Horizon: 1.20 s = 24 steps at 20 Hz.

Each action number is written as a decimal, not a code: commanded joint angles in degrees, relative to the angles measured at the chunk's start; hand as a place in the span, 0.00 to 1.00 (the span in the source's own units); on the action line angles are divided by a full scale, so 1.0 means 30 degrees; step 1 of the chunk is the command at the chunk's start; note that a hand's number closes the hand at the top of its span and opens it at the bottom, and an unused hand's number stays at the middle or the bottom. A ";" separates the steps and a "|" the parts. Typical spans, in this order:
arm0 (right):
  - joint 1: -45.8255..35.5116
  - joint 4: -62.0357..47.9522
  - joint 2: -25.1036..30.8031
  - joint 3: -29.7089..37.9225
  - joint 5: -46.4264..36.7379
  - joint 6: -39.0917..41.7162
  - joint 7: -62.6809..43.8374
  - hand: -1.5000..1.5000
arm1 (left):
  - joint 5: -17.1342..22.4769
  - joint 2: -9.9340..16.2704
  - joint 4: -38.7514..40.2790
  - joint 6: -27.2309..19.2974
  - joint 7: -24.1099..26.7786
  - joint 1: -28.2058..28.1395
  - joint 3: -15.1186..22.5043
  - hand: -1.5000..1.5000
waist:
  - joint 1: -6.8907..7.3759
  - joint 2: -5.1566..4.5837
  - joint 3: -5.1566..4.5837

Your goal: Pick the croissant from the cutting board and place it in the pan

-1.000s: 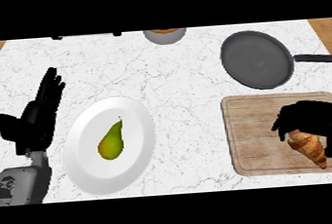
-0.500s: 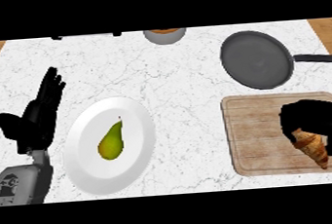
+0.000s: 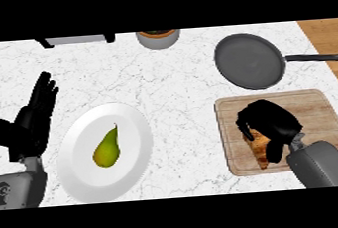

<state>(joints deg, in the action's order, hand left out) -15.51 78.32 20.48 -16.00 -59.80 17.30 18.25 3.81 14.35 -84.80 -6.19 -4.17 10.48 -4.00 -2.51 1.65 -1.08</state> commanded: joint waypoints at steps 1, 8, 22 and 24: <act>0.0417 0.3405 -0.3993 0.0237 -0.0176 -0.1588 -0.4850 1.00 | -0.0088 -0.0178 -0.0281 -0.0287 -0.0036 -0.0506 -0.0014 0.50 | -0.0092 0.0042 0.0298; 0.0918 0.9263 -0.6746 -0.1444 -0.1311 -0.2190 -1.1732 1.00 | -0.0345 -0.0387 -0.0292 -0.0077 -0.0008 -0.0044 0.0463 0.50 | 0.0463 -0.0375 0.0340; -0.6453 0.2013 -0.4379 0.8004 0.5204 -0.3735 -0.9963 1.00 | -0.0876 -0.0866 -0.0143 -0.0156 -0.0259 0.1004 0.0713 0.50 | 0.1052 -0.0642 0.0367; -0.6546 -0.0622 -0.3595 0.8390 0.4361 -0.5398 -0.8336 1.00 | -0.0413 -0.0837 -0.0518 0.0252 -0.0258 0.0368 0.0560 0.50 | 0.1205 -0.0675 0.0370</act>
<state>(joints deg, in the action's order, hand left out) -31.10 87.67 5.77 4.39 -46.09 5.91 -12.76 2.90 12.85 -85.65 -5.32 -4.83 12.34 -3.10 0.68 -0.21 0.01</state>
